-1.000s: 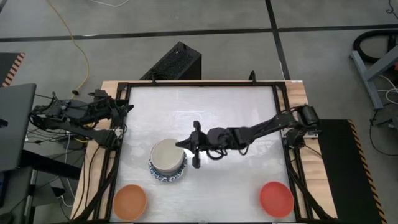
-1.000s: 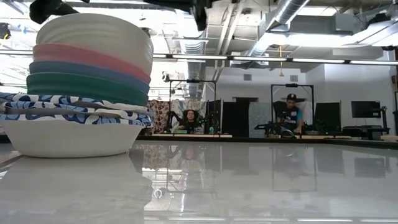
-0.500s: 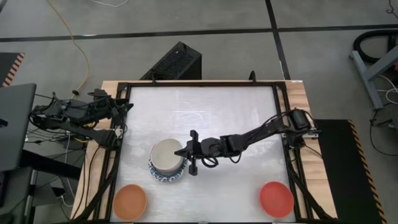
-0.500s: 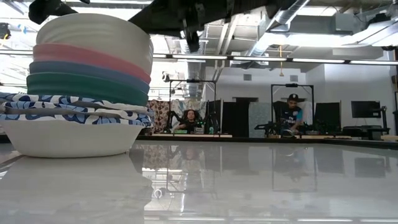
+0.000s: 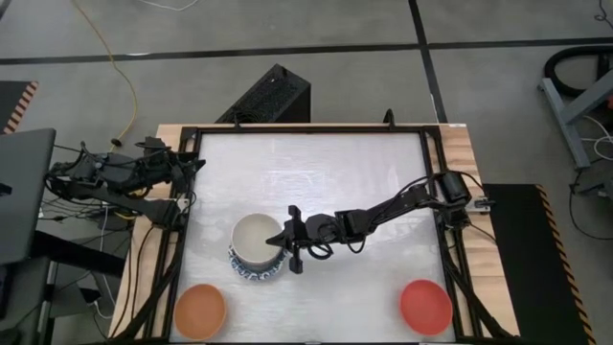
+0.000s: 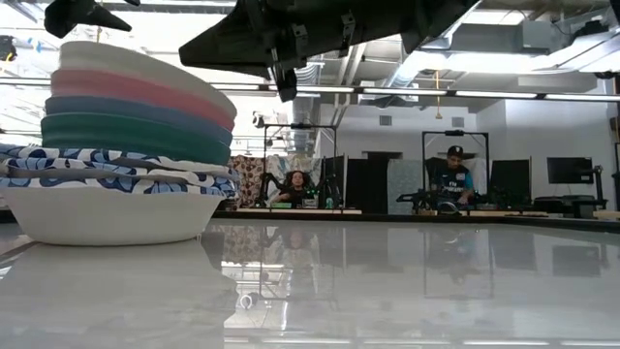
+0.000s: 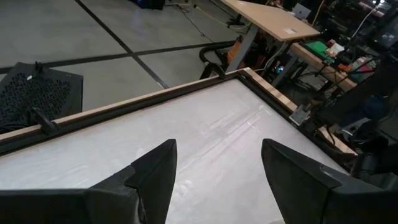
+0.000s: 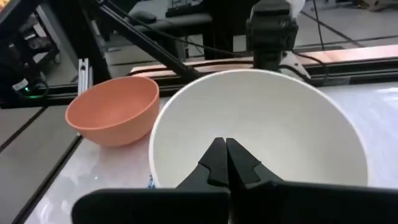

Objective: Nest bowls inside each other
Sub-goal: Stack the white bowl on top of the pink bowl, then stack the orange bowl on top of the white bowl

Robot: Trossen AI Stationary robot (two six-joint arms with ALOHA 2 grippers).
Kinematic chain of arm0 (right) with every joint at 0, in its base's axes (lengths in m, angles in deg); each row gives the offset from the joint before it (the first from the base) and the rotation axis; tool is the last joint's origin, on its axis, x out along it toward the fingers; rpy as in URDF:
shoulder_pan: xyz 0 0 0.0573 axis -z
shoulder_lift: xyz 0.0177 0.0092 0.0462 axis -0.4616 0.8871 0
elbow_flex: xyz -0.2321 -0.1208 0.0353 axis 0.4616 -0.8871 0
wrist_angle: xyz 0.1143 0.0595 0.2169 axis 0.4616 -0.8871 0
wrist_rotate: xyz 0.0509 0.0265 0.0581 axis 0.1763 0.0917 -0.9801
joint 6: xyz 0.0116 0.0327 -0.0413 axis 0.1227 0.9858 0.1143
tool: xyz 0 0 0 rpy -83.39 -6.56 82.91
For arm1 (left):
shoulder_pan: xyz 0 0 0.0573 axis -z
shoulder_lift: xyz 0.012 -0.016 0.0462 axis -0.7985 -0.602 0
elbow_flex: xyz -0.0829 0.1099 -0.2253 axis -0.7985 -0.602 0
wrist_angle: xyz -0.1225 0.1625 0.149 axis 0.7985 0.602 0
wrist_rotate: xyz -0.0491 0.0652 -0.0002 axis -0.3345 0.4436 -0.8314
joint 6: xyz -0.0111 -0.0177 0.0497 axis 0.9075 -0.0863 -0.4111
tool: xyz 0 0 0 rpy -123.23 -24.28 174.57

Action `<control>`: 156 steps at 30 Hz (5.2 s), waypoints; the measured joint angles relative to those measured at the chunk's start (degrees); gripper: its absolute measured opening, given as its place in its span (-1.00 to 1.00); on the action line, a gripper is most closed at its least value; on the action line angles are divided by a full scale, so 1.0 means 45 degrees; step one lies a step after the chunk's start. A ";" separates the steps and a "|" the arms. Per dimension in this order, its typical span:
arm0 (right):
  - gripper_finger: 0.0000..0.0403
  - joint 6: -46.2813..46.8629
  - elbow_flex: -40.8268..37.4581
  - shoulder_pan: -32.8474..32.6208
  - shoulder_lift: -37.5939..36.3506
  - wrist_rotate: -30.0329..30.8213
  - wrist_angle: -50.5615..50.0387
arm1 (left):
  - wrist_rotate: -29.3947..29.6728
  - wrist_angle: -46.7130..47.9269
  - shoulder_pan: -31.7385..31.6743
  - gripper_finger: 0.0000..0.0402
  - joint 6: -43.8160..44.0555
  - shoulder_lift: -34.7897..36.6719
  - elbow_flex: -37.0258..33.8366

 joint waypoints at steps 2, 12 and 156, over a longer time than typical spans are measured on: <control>-1.00 -0.0073 0.0000 0.0010 0.0000 0.0000 -0.0185 | 0.0010 0.0005 -0.0005 0.12 0.0000 0.0000 0.0000; -1.00 -0.0252 0.0000 0.0033 -0.0533 0.0171 -0.0361 | -0.0452 0.0000 -0.0001 0.12 0.0000 0.0000 0.0000; -0.97 0.9554 -0.0636 -0.1297 -0.5164 -0.1506 -1.6147 | -0.3546 -0.1867 -0.0003 0.12 -0.0367 0.0194 -0.0002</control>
